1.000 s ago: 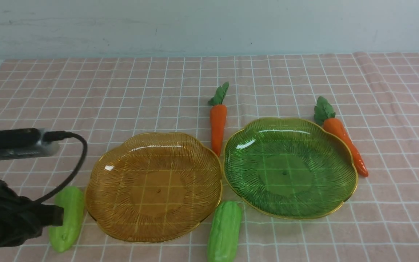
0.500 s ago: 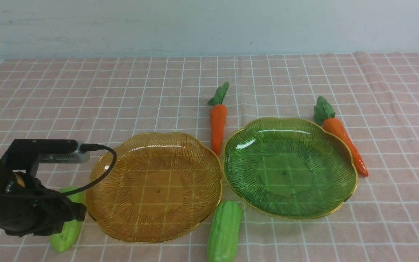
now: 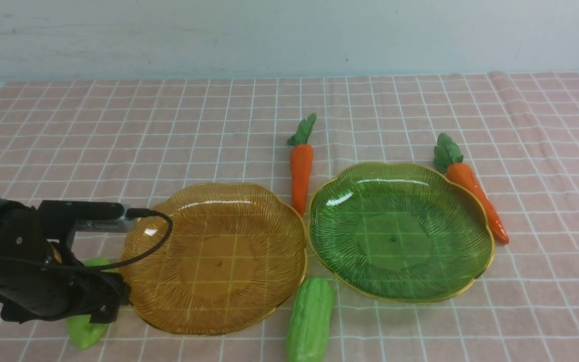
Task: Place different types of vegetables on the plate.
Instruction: 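Put the green cucumber next to the left plate into that plate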
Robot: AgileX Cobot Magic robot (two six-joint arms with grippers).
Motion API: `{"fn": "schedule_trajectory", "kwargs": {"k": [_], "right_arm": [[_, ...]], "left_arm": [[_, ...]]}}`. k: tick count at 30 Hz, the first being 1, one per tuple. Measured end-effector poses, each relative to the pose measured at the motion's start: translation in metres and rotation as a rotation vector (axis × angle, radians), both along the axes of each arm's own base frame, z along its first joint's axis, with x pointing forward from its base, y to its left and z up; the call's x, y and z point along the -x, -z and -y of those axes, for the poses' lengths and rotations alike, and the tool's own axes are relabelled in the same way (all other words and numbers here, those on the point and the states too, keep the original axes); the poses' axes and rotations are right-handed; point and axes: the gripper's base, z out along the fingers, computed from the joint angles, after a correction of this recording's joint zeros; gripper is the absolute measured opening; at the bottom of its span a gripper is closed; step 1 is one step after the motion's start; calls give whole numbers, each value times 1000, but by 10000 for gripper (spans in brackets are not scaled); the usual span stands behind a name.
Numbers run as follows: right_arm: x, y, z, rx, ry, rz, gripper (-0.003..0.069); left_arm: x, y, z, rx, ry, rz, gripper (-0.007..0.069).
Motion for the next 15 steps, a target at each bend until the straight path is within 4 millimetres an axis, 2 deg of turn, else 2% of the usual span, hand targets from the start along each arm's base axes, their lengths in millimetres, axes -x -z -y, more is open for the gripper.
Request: {"fn": "schedule_trajectory", "kwargs": {"k": [2, 7, 9, 10, 12, 15], "right_arm": [[0, 0, -1, -5, -6, 3, -15], [0, -1, -1, 6, -15, 14, -15], [0, -1, -1, 8, -13, 18, -15], [0, -1, -1, 8, -11, 22, -15], [-1, -2, 0, 7, -9, 25, -15], [-1, -3, 0, 7, -2, 37, -15]], "left_arm": [[-3, 10, -1, -9, -13, -34, 585], [-3, 17, -1, -15, -28, -67, 366], [-3, 16, -1, -17, -30, -71, 353], [-3, 13, -2, -23, -33, -77, 319], [-3, -1, -3, -33, -38, -69, 310], [-5, -35, 2, 13, -70, -11, 304]]}}
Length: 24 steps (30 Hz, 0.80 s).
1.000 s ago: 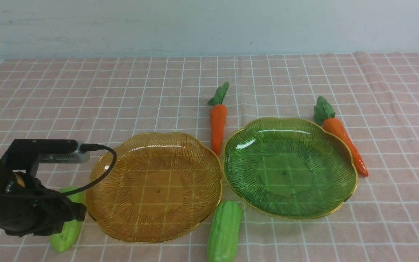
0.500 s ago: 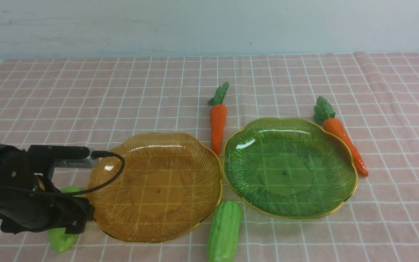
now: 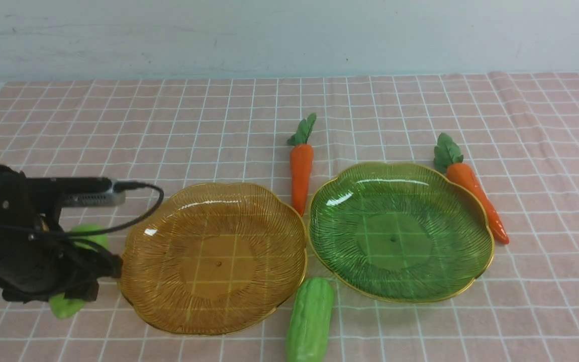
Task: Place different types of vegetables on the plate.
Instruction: 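Put the green cucumber next to the left plate into that plate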
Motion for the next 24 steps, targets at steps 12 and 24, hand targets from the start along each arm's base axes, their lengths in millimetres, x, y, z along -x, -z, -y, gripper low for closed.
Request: {"fn": "schedule_trajectory", "kwargs": {"k": [12, 24], "right_arm": [[-1, -1, 1, -4, 9, 17, -15], [0, -2, -1, -23, 2, 13, -15]], "left_arm": [[-7, -34, 86, 213, 248, 219, 316], [-20, -23, 102, 317, 162, 75, 482]]}}
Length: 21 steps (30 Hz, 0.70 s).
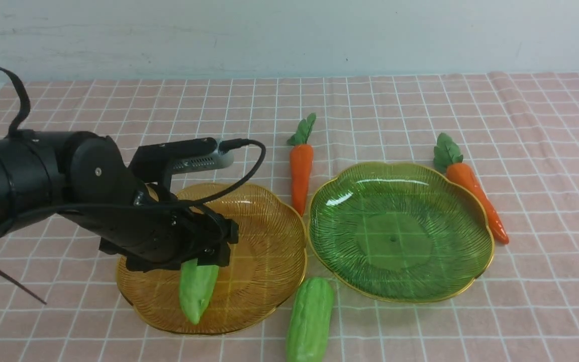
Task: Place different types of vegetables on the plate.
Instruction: 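Put the green cucumber next to the left plate into that plate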
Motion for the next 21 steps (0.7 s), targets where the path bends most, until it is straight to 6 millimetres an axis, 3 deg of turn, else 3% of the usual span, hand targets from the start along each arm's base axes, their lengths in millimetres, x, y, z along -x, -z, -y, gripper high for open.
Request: {"fn": "schedule_trajectory", "kwargs": {"k": [3, 9, 12, 15, 21], "right_arm": [[0, 0, 0, -4, -1, 0, -15], [0, -1, -1, -14, -2, 2, -15], [0, -1, -1, -16, -2, 2, -15], [0, -1, -1, -19, -3, 2, -15], [0, -1, -1, -31, -5, 2, -15]], "left_arm": [[7, -3, 8, 17, 40, -61, 402], [47, -3, 68, -4, 319, -69, 160], [61, -3, 90, -32, 427, -5, 110], [61, 1, 96, -50, 451, 28, 150], [49, 29, 104, -83, 445, 2, 434]]}}
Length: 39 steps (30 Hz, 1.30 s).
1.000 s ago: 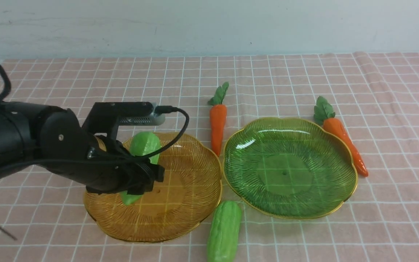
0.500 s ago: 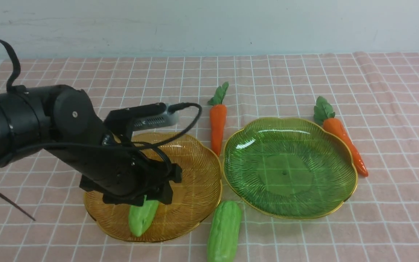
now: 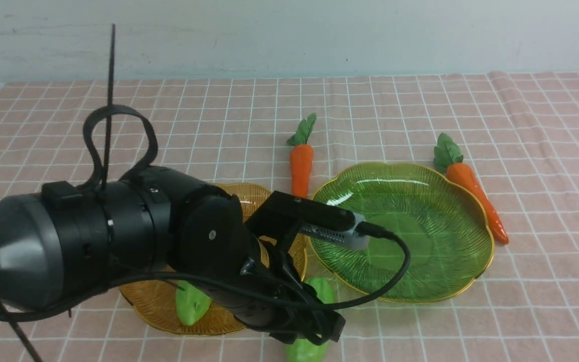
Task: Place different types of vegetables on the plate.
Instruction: 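Put the green cucumber next to the left plate into that plate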
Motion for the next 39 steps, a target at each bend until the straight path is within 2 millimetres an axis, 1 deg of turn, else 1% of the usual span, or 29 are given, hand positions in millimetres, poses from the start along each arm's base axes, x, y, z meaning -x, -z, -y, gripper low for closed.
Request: {"fn": "schedule_trajectory", "kwargs": {"k": [1, 2, 4, 6, 13, 17, 19, 24, 27, 30, 32, 33, 34, 36, 38, 39], "right_arm": [[0, 0, 0, -4, -1, 0, -15], [0, 0, 0, -8, -2, 0, -15], [0, 0, -1, -12, -2, 0, -15], [0, 0, -1, -14, -3, 0, -15], [0, 0, -1, 5, -10, 8, -15], [0, -1, -1, 8, -12, 10, -15], [0, -1, -1, 7, -12, 10, -15], [1, -2, -1, 0, -18, 3, -15], [-1, -13, -3, -10, -40, -30, -15], [-9, -26, -4, 12, -64, -72, -15], [-17, -36, -4, 52, -83, -119, -15], [-23, -38, -4, 82, -97, -166, -14], [-31, -41, -3, 117, -105, -215, -14], [-42, -44, 0, 157, -103, -276, -14], [-55, -50, 2, 180, -93, -315, -14], [-59, -53, 3, 188, -91, -323, -14]], "left_arm": [[-1, 4, 1, -4, -3, -6, 463], [-3, 10, 3, -4, -12, -17, 510], [-4, 17, 6, 7, -31, -38, 545], [-6, 23, 8, 16, -47, -55, 556], [-9, 37, 12, 13, -67, -71, 549], [-11, 44, 13, 6, -71, -76, 507], [-11, 45, 13, 7, -77, -81, 430], [-10, 45, 14, 22, -94, -98, 313], [-5, 36, 13, 24, -58, -116, 302], [2, 9, 9, 65, -17, -77, 302], [7, -18, 4, 108, 7, -1, 301], [7, -27, 0, 117, 9, 26, 301], [7, -38, -6, 129, 5, 64, 301], [1, -52, -20, 133, -25, 132, 301], [-12, -59, -39, 122, -88, 187, 301], [-20, -60, -48, 113, -127, 205, 301]]}}
